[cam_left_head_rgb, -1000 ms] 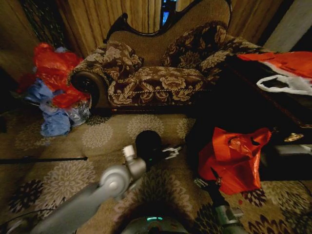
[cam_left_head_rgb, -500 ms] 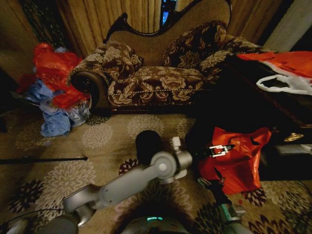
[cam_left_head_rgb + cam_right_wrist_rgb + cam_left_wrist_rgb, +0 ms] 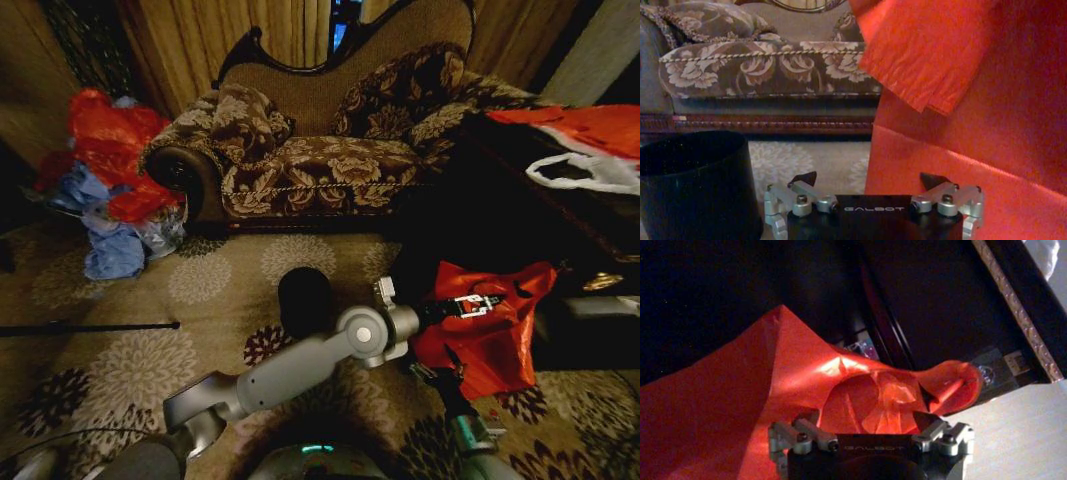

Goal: Place a garbage bag over the trash bin.

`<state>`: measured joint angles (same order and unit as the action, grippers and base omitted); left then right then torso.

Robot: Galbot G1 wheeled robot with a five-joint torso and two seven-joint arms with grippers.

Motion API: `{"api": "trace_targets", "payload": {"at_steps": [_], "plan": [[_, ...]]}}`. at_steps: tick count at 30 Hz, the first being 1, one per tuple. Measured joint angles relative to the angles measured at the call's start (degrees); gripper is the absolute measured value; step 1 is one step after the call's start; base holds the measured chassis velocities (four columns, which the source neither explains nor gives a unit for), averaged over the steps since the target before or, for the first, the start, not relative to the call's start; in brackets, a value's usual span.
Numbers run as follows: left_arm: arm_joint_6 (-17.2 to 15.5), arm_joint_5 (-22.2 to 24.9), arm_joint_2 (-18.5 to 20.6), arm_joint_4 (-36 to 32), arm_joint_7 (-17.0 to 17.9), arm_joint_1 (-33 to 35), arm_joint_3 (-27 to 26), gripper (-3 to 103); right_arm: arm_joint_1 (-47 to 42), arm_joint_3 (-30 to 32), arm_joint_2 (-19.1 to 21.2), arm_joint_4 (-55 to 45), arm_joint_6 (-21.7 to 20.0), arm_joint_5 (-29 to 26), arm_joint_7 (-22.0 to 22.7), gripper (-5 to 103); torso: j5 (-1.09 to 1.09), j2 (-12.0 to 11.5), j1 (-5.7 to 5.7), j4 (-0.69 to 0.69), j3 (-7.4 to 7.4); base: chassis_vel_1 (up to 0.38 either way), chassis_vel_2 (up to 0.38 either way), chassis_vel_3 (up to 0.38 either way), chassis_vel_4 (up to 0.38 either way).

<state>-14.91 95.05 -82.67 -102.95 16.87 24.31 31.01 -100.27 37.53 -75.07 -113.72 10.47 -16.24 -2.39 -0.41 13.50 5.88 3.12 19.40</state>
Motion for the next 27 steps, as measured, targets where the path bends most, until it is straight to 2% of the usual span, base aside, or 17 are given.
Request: {"api": "trace_targets", "payload": {"at_steps": [2, 4, 5, 7, 8, 10, 11, 15, 16, 17, 19, 22, 23, 25, 27], "plan": [[-0.11, -0.04, -0.21, 0.27, -0.07, -0.11, 0.27, 92, 0.0, 0.0, -0.05, 0.07, 0.01, 0.02, 0.01, 100, 0.0, 0.0, 0.0, 0.0, 0.0, 0.0, 0.0, 0.0, 0.0], [-0.2, -0.17, -1.03, 0.76, -0.13, -0.13, 0.6, 81, 0.0, 0.0, -0.13, 0.09, 0.02, 0.04, 0.07, 100, 0.0, 0.0, 0.0, 0.0, 0.0, 0.0, 0.0, 0.0, 0.0], [-0.2, -0.22, -1.31, 0.87, -0.13, -0.07, 0.64, 81, 0.01, 0.02, -0.16, 0.09, 0.04, 0.06, 0.1, 100, 0.0, 0.0, 0.0, 0.0, 0.0, 0.0, 0.0, 0.0, 0.0], [-0.2, -0.43, -1.79, 1.02, -0.13, 0.26, 0.81, 70, 0.02, 0.03, -0.31, 0.1, 0.11, 0.12, 0.12, 100, 0.0, 0.0, 0.0, 0.0, 0.0, 0.0, 0.0, 0.0, 0.0], [-0.2, -0.43, -1.79, 1.02, -0.13, 0.26, 0.81, 70, 0.02, 0.03, -0.31, 0.1, 0.11, 0.12, 0.12, 100, 0.0, 0.0, 0.0, 0.0, 0.0, 0.0, 0.0, 0.0, 0.0], [-0.17, -0.84, -1.85, 1.12, -0.15, 0.39, 1.08, 59, 0.01, 0.04, -0.46, 0.24, 0.22, 0.24, 0.12, 100, -0.01, 0.0, 0.0, 0.0, 0.0, 0.0, 0.0, 0.0, 0.0], [-0.17, -0.84, -1.85, 1.12, -0.15, 0.39, 1.08, 59, 0.01, 0.04, -0.46, 0.24, 0.22, 0.24, 0.12, 100, -0.01, 0.0, 0.0, 0.0, 0.0, 0.0, 0.0, 0.0, 0.0], [0.02, -1.55, -2.07, 0.78, -0.15, 1.06, 1.12, 37, 0.19, -0.06, -0.69, 0.68, 0.44, 0.67, 0.08, 100, 0.0, 0.0, 0.0, 0.0, 0.0, 0.0, 0.0, 0.0, 0.0], [0.02, -1.55, -2.07, 0.78, -0.15, 1.06, 1.12, 37, 0.19, -0.06, -0.69, 0.68, 0.44, 0.67, 0.08, 100, 0.0, 0.0, 0.0, 0.0, 0.0, 0.0, 0.0, 0.0, 0.0], [0.05, -1.64, -2.0, 0.53, -0.13, 1.22, 1.09, 32, 0.28, -0.14, -0.69, 0.76, 0.44, 0.73, 0.08, 100, -0.01, 0.0, 0.0, 0.0, 0.0, 0.0, 0.0, 0.0, 0.0], [0.06, -1.77, -1.88, 0.46, -0.13, 1.29, 1.06, 32, 0.35, -0.19, -0.69, 0.83, 0.45, 0.76, 0.07, 100, 0.0, 0.0, 0.0, 0.0, 0.0, 0.0, 0.0, 0.0, 0.0], [0.19, -2.46, -1.77, 0.49, -0.12, 1.63, 0.51, 16, 0.57, -0.25, -0.63, 1.15, 0.48, 1.14, 0.03, 100, 0.0, 0.0, 0.0, 0.0, 0.0, 0.0, 0.0, 0.0, 0.0], [0.19, -2.46, -1.77, 0.49, -0.12, 1.63, 0.51, 16, 0.57, -0.25, -0.63, 1.15, 0.48, 1.14, 0.03, 100, 0.0, 0.0, 0.0, 0.0, 0.0, 0.0, 0.0, 0.0, 0.0], [0.2, -2.61, -1.55, -0.24, 0.19, 2.08, -0.08, 5, 0.57, -0.24, -0.62, 1.24, 0.55, 1.28, -0.02, 100, -0.01, 0.0, 0.0, 0.0, 0.0, 0.0, 0.0, 0.0, 0.0], [0.2, -2.66, -0.98, -0.83, 0.42, 2.43, -0.25, 1, 0.56, -0.21, -0.55, 1.49, 0.65, 1.33, -0.16, 100, -0.01, 0.01, 0.0, 0.0, 0.0, 0.0, 0.0, 0.0, 0.0]]}}
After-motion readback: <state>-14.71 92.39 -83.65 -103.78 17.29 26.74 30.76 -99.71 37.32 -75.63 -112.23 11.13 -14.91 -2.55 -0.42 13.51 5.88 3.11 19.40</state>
